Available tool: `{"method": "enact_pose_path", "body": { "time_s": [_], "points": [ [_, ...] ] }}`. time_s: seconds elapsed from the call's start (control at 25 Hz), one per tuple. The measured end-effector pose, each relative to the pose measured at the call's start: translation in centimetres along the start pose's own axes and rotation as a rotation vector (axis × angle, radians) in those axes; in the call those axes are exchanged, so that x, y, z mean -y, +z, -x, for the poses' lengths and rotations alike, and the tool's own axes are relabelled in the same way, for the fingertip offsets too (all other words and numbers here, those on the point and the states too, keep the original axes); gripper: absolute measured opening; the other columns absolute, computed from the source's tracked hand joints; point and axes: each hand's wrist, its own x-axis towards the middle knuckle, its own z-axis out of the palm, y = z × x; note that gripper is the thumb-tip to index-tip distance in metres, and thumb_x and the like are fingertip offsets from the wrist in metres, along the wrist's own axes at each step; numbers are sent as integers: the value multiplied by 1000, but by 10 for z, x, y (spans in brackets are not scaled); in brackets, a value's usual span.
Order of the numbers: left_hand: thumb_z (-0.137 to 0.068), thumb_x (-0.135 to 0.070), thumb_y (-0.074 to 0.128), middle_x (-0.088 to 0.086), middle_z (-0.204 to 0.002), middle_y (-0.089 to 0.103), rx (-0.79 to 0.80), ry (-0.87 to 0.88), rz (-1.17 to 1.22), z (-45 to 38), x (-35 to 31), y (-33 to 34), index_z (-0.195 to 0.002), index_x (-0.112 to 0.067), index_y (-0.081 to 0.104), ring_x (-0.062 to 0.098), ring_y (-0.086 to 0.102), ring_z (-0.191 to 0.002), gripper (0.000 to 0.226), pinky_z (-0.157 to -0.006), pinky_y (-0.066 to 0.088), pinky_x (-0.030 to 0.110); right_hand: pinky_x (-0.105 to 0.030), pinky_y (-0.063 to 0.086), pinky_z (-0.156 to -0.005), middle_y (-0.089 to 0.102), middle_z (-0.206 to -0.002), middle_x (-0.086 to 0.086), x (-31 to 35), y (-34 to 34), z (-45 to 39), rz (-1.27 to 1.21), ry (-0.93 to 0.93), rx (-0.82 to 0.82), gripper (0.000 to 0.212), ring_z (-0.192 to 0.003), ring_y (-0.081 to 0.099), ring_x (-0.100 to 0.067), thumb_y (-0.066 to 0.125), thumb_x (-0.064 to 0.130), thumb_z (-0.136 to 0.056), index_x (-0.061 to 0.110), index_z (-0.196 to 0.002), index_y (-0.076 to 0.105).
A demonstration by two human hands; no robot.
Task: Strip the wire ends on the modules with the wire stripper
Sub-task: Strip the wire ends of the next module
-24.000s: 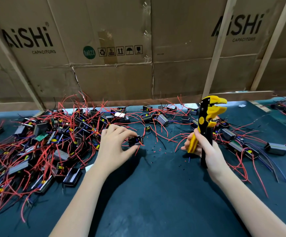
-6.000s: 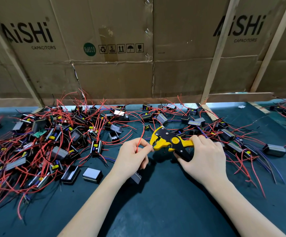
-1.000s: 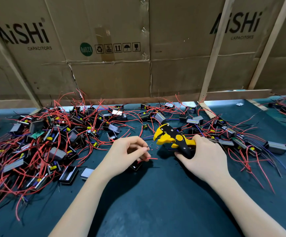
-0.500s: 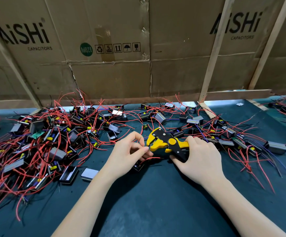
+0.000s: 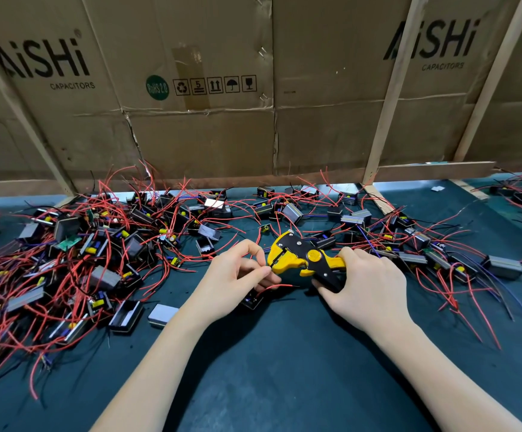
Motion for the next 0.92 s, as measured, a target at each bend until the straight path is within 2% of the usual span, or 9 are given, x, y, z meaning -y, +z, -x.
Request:
{"method": "enact_pose_path", "body": {
  "time_s": [0.28, 0.44, 0.64, 0.8, 0.92],
  "points": [
    [-98, -2, 53, 8, -87, 77, 19, -4, -28, 0, 2, -1, -92, -8, 44, 26, 74, -83, 12, -72, 54, 22, -32, 41, -63, 64, -71, 0, -1, 3, 0, 8, -1, -10, 45, -69, 63, -28, 74, 56, -66, 15, -78, 61],
    [-98, -2, 53, 6, -86, 77, 25, 7, -59, 0, 1, -1, -92, -9, 43, 24, 74, -82, 13, -71, 54, 22, -30, 39, -58, 62, -65, 0, -1, 2, 0, 20, -17, -27, 45, -62, 62, -28, 80, 53, -60, 15, -73, 60],
    [-98, -2, 53, 7, -86, 77, 32, 21, -75, 0, 0, -1, -92, -8, 44, 23, 74, -82, 13, -71, 54, 22, -24, 28, -54, 58, -56, 0, -1, 1, -2, 49, -50, -79, 48, -50, 58, -28, 88, 49, -50, 14, -66, 60],
    [-98, -2, 54, 7, -86, 77, 31, 22, -68, 1, 0, -1, -93, -7, 44, 22, 74, -81, 12, -69, 53, 21, -25, 26, -53, 61, -61, 1, -1, 1, -1, 79, -49, -25, 45, -59, 62, -27, 81, 54, -60, 16, -71, 60],
    [-97, -3, 55, 6, -86, 77, 32, 16, -63, 1, 1, -2, -94, -7, 45, 24, 74, -83, 11, -70, 54, 22, -23, 26, -50, 58, -54, -2, -2, 2, -2, 57, -54, -34, 46, -49, 60, -28, 89, 45, -50, 12, -65, 60]
  ]
}}
